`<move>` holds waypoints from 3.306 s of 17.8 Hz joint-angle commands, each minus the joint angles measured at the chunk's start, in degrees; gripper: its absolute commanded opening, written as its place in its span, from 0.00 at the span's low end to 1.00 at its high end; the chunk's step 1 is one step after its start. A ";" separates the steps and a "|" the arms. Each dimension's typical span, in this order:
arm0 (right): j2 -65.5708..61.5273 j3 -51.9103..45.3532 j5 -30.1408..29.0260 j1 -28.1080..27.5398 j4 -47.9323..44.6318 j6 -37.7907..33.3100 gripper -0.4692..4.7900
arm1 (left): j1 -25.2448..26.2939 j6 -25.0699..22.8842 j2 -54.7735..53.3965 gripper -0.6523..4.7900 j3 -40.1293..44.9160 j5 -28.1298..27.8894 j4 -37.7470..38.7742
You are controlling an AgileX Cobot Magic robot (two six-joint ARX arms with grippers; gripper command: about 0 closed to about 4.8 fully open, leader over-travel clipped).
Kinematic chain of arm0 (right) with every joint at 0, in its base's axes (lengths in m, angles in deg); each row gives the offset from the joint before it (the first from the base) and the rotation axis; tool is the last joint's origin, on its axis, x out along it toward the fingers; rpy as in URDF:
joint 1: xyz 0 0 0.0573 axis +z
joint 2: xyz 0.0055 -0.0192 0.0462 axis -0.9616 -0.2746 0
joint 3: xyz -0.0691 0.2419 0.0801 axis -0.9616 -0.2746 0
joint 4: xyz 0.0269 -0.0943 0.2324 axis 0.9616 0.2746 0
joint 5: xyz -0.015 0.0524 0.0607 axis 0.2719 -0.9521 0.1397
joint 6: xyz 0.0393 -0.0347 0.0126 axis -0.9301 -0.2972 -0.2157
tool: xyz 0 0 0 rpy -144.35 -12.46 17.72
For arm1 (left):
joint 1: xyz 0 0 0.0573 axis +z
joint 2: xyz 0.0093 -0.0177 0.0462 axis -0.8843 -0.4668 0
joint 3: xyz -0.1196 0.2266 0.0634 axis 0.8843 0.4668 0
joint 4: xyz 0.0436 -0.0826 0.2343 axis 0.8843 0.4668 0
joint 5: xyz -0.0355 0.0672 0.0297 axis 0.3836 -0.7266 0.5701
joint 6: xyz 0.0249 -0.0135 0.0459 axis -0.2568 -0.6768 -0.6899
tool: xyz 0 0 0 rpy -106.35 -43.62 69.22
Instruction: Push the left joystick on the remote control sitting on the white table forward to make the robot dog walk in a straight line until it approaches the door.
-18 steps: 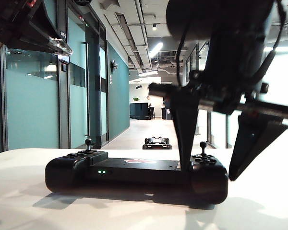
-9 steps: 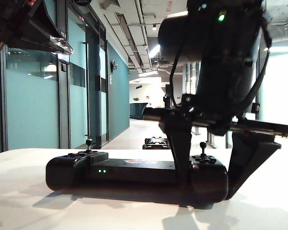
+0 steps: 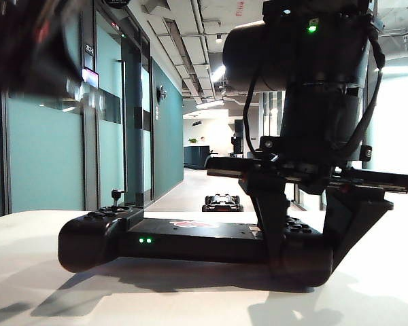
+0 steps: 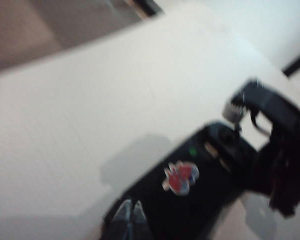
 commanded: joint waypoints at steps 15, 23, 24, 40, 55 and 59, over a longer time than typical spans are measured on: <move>-0.11 -0.13 1.55 -1.05 4.98 -0.68 0.42 | -6.23 -13.66 -15.89 0.11 1.99 7.78 -3.91; -0.11 -0.13 1.33 -0.98 5.07 -0.50 0.42 | -6.23 -13.99 -21.44 0.11 1.97 6.45 -8.24; -0.11 -0.13 1.33 -0.96 5.07 -0.48 0.42 | -6.21 -14.01 -21.81 0.11 1.97 4.92 -8.59; -0.11 -0.13 1.33 -0.87 4.79 0.74 0.42 | -6.16 -13.55 -23.23 0.11 1.97 4.94 -11.39; -0.11 -0.11 1.36 -0.87 4.70 0.74 0.42 | -6.16 -12.85 -22.51 0.11 1.31 6.80 -9.88; -0.09 -0.11 1.42 -0.92 4.76 0.77 0.42 | -6.16 -8.15 -11.06 0.11 -3.65 3.02 5.09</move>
